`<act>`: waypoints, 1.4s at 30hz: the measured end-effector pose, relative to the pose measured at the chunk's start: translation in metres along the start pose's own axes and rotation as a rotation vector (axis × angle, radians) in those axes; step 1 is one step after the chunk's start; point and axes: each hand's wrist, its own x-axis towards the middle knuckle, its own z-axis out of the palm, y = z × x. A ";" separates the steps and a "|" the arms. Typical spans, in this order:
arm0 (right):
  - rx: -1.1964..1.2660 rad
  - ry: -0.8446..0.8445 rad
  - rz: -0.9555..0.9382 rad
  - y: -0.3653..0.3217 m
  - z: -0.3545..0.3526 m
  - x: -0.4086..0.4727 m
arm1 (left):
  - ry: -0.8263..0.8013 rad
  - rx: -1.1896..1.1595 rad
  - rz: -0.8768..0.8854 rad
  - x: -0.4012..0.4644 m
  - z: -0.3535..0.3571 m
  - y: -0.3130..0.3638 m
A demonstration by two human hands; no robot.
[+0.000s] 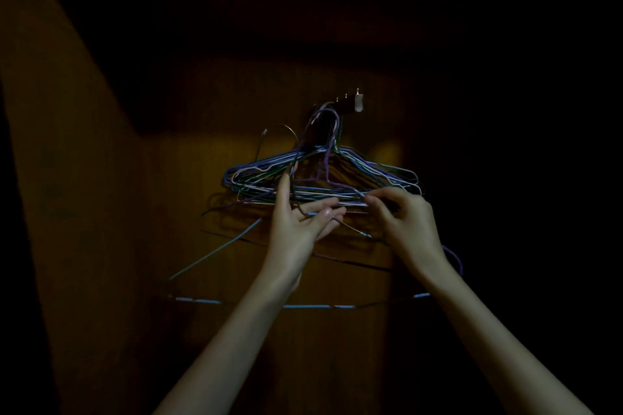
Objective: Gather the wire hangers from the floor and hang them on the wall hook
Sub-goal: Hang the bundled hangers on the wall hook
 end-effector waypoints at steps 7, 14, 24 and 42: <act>0.004 0.151 -0.046 0.012 -0.026 0.039 | -0.005 0.057 0.118 0.012 0.002 0.001; -0.013 0.181 -0.038 0.037 -0.020 0.078 | 0.016 0.068 0.172 0.030 -0.003 -0.012; -0.009 0.106 0.055 0.070 0.027 0.129 | 0.021 0.111 0.198 0.059 -0.010 -0.026; -0.080 -0.048 0.036 0.108 0.063 0.161 | 0.013 0.159 0.217 0.093 -0.017 -0.043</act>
